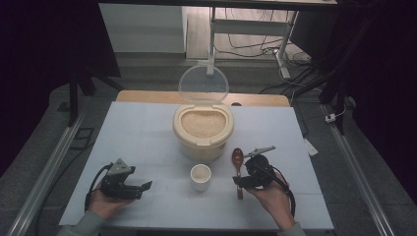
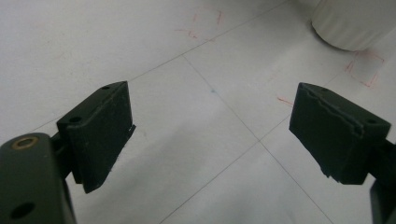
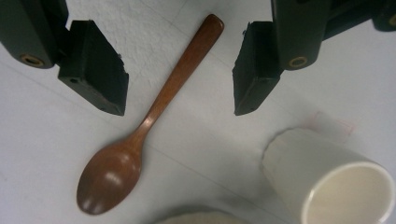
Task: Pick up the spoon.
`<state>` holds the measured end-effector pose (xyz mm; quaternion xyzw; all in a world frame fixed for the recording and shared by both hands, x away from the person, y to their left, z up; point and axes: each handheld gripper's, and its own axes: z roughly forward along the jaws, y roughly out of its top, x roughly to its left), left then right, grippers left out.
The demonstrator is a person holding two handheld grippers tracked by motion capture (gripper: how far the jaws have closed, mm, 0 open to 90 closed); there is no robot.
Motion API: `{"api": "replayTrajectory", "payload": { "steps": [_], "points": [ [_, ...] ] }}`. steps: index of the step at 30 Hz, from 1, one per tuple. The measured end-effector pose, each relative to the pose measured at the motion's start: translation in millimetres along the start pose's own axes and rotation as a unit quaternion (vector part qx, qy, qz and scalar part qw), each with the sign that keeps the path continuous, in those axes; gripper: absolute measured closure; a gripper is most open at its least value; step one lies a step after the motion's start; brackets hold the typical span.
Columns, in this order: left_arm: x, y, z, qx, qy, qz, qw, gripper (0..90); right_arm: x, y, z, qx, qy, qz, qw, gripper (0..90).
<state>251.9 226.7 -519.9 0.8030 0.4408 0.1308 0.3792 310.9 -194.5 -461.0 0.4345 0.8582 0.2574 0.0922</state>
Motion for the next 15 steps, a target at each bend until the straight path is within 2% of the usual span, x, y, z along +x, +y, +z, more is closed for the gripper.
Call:
{"api": "replayTrajectory", "payload": {
  "steps": [10,15],
  "points": [
    [-2.0,-0.1,1.1,0.002,-0.002,0.004,1.0,13.0,1.4,-5.7,6.7,0.027,-0.011,0.022,0.9993,38.0],
    [-1.8,0.3,1.7,0.003,-0.005,0.006,1.0,13.0,5.8,-4.5,11.5,0.039,-0.012,0.023,0.9989,39.3]
  ]
}}
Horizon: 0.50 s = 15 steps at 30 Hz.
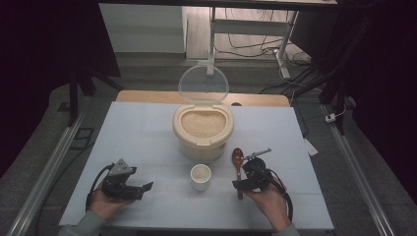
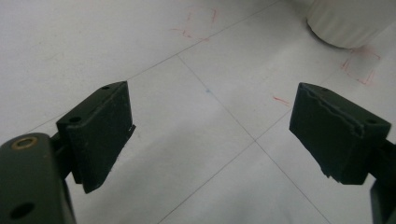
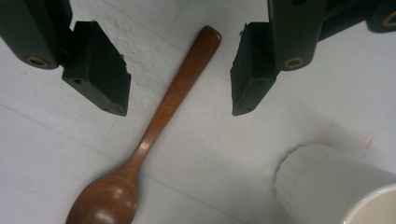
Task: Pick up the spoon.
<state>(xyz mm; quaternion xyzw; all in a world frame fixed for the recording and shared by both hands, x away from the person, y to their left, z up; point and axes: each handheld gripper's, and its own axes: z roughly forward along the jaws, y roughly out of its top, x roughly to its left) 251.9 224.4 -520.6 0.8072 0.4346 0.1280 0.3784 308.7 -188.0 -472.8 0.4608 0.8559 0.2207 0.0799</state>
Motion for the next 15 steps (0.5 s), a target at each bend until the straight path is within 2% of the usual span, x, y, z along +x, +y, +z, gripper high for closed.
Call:
{"api": "replayTrajectory", "payload": {
  "steps": [6,15],
  "points": [
    [-1.3,0.1,0.6,0.0,-0.003,0.004,1.0,13.0,2.8,1.3,7.9,0.009,-0.022,0.003,0.9997,44.6],
    [-1.0,0.4,1.5,0.001,-0.002,0.01,0.9999,13.0,6.7,1.1,24.1,0.031,-0.034,0.01,0.9989,51.9]
  ]
}}
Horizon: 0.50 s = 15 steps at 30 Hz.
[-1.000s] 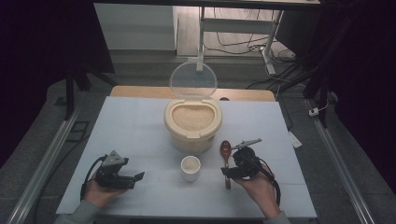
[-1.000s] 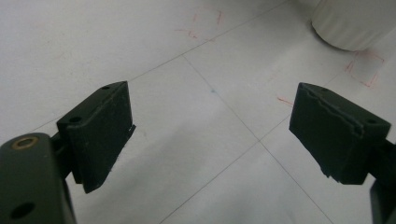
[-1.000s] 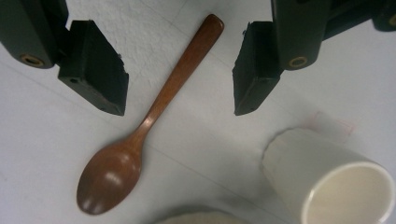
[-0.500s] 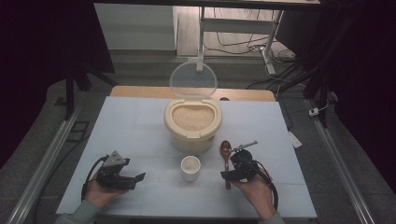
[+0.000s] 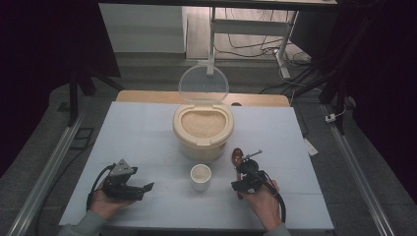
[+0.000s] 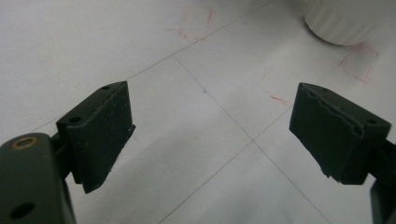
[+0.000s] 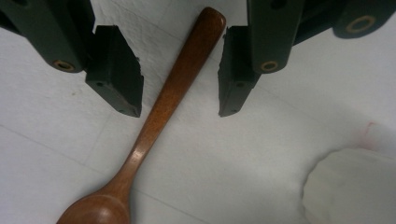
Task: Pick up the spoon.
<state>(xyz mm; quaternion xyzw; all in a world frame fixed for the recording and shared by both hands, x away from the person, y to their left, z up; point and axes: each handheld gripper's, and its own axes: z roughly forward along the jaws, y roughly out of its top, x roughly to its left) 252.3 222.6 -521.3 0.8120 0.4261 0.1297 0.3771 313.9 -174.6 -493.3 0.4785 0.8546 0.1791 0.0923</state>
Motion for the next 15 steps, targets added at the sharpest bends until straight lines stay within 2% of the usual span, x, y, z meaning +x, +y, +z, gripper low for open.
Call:
{"api": "replayTrajectory", "payload": {
  "steps": [1,9,12,15],
  "points": [
    [0.1,-0.1,0.1,0.0,0.0,0.0,1.0,13.0,0.0,0.3,2.4,0.001,-0.008,0.002,1.0,54.0],
    [0.4,-0.4,0.8,0.002,0.001,0.001,1.0,13.0,2.1,1.9,6.1,-0.001,-0.021,0.01,0.9997,59.9],
    [0.5,-0.5,0.7,0.002,0.001,0.001,1.0,13.0,3.6,2.3,8.4,0.004,-0.035,0.01,0.9993,63.2],
    [0.6,-0.6,0.9,0.003,0.001,0.001,1.0,13.0,3.3,1.7,9.1,0.002,-0.036,0.014,0.9993,64.7]
  ]
}}
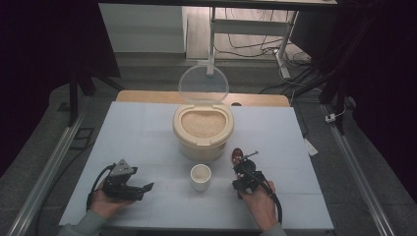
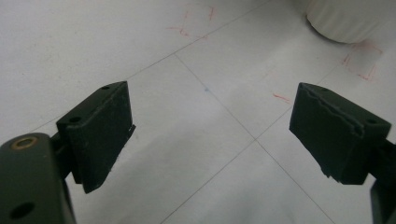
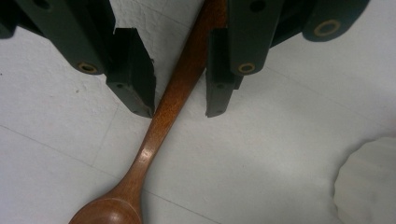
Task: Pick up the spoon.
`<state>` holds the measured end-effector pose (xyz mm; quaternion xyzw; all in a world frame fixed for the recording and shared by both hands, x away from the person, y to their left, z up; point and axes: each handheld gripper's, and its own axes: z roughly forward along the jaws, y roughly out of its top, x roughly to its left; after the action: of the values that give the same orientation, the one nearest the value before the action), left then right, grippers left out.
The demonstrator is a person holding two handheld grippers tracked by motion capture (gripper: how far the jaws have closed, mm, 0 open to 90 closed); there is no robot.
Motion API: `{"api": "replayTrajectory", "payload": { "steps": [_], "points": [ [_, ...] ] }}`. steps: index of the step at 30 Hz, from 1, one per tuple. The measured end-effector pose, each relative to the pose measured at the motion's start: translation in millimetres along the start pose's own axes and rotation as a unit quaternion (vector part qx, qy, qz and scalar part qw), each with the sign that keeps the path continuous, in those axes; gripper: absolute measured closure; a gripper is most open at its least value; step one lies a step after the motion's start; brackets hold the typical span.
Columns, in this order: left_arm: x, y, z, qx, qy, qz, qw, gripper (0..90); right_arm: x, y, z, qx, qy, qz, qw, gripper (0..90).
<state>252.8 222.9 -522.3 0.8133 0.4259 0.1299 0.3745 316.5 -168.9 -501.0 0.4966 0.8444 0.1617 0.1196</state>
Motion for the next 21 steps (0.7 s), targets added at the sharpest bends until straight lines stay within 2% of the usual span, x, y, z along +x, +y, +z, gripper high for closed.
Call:
{"api": "replayTrajectory", "payload": {
  "steps": [2,5,6,8,18,21],
  "points": [
    [0.0,-0.1,-0.2,0.0,0.0,0.0,1.0,13.0,-0.2,-0.1,0.0,0.0,-0.002,0.002,1.0,66.3],
    [-0.1,-0.4,-0.6,-0.001,0.0,-0.001,1.0,13.0,-4.1,0.2,-0.3,0.001,-0.006,0.011,0.9999,76.6],
    [0.0,-0.5,-0.6,0.0,0.001,-0.001,1.0,13.0,-4.8,0.4,-0.3,0.001,-0.007,0.015,0.9999,77.4],
    [0.1,-0.7,-0.2,0.0,0.001,-0.001,1.0,12.9,-6.2,1.0,-0.4,0.005,-0.003,0.021,0.9998,77.8],
    [0.6,-1.3,-0.3,0.002,0.002,0.0,1.0,12.9,-10.6,1.9,-0.6,0.009,0.005,0.024,0.9997,78.7],
    [1.4,-1.7,-0.2,0.001,0.004,-0.004,1.0,13.0,-17.2,0.3,-2.2,0.008,-0.011,0.018,0.9997,79.0]
  ]
}}
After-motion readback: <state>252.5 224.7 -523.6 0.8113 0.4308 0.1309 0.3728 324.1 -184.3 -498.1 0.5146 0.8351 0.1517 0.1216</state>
